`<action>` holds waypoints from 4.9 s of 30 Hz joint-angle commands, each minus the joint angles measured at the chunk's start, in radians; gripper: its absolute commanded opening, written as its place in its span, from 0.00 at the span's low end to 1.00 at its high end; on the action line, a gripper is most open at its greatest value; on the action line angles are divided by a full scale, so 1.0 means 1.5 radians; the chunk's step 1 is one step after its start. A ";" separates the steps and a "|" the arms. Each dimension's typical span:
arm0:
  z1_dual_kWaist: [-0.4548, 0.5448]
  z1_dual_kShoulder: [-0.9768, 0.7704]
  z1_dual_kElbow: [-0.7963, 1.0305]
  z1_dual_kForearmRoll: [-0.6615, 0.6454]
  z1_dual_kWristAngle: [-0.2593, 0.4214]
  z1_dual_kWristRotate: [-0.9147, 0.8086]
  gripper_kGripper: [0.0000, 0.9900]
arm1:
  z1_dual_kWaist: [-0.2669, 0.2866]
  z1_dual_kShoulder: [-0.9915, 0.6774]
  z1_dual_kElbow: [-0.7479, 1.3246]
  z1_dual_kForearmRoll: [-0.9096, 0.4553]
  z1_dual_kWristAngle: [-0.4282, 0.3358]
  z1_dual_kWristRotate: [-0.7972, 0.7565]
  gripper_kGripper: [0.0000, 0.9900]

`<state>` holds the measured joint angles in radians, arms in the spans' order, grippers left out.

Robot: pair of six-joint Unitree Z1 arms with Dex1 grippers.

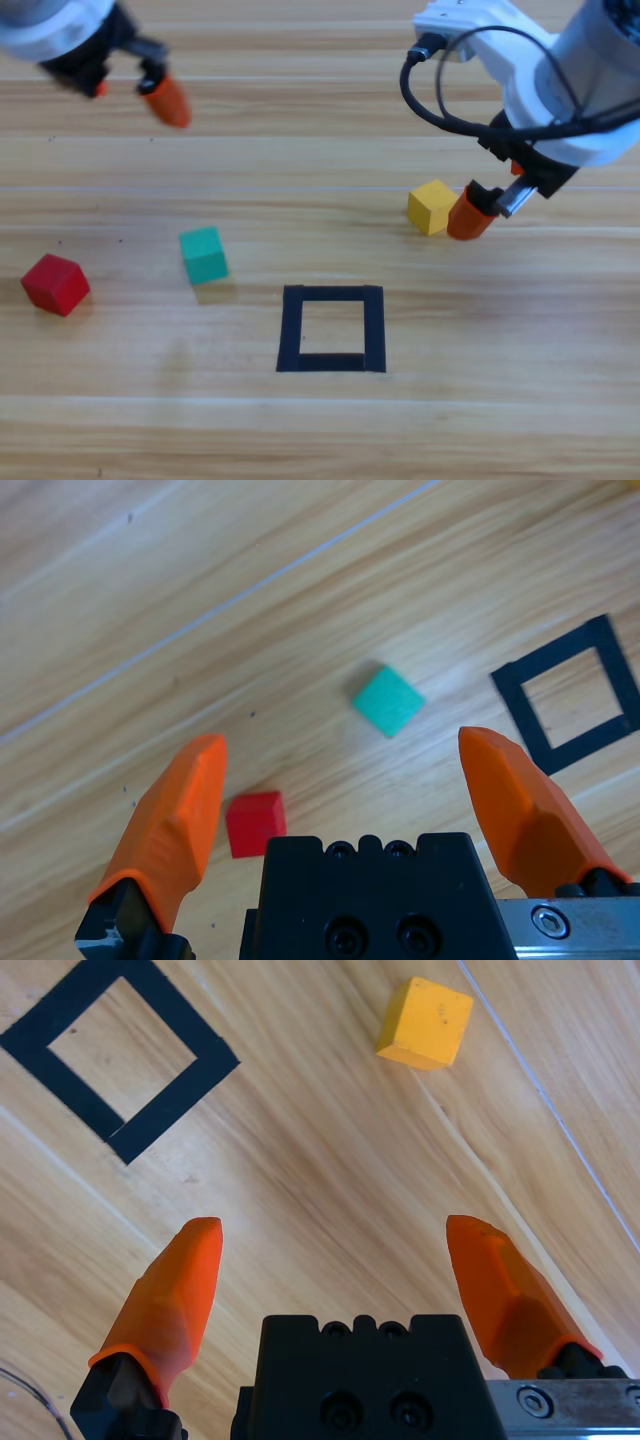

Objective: Stack the blocks in the rectangular block: red at the bottom, yellow in the middle, green on top

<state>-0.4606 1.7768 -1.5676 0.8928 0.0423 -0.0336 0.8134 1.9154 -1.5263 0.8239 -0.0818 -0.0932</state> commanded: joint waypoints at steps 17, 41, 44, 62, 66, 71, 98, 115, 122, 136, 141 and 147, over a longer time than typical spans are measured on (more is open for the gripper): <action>0.160 0.108 0.117 0.021 0.018 -0.026 1.00 | -0.106 0.303 -0.335 0.173 -0.014 -0.025 1.00; 0.140 0.100 0.194 0.011 -0.011 -0.008 1.00 | -0.114 0.518 -0.637 0.357 0.015 -0.028 0.84; 0.137 0.116 0.191 0.005 -0.014 -0.020 1.00 | -0.114 0.546 -0.675 0.381 0.016 -0.028 0.82; 0.126 0.153 0.223 -0.046 -0.013 -0.048 1.00 | -0.118 0.495 -0.647 0.449 0.090 -0.028 0.00; 0.126 0.155 0.223 -0.046 -0.014 -0.052 1.00 | -0.118 0.409 -0.576 0.448 0.133 -0.018 0.00; 0.126 0.160 0.223 -0.046 -0.013 -0.079 0.98 | -0.118 0.270 -0.455 0.425 0.142 0.008 0.00; 0.126 0.174 0.220 -0.043 -0.010 -0.105 0.51 | -0.109 -0.022 0.076 0.046 0.167 0.155 0.00; 0.025 0.132 0.102 0.046 0.013 -0.216 0.04 | -0.083 -0.041 0.089 0.044 0.120 0.316 0.00; -0.059 0.156 -0.046 0.151 0.004 -0.303 0.00 | -0.053 -0.045 0.084 0.047 0.100 0.356 0.01; -0.216 0.290 -0.289 0.286 0.003 -0.533 0.00 | -0.052 -0.037 0.084 0.049 0.082 0.377 0.01; -0.243 0.330 -0.306 0.286 -0.014 -0.589 0.00 | -0.052 -0.036 0.085 0.049 0.082 0.376 0.01; -0.266 0.364 -0.323 0.286 -0.023 -0.639 0.00 | -0.052 -0.031 0.086 0.049 0.081 0.376 0.01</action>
<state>-0.8154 2.2583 -2.0326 1.3175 0.0189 -0.9528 0.7110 1.9301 -1.4124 0.9044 0.0570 0.4727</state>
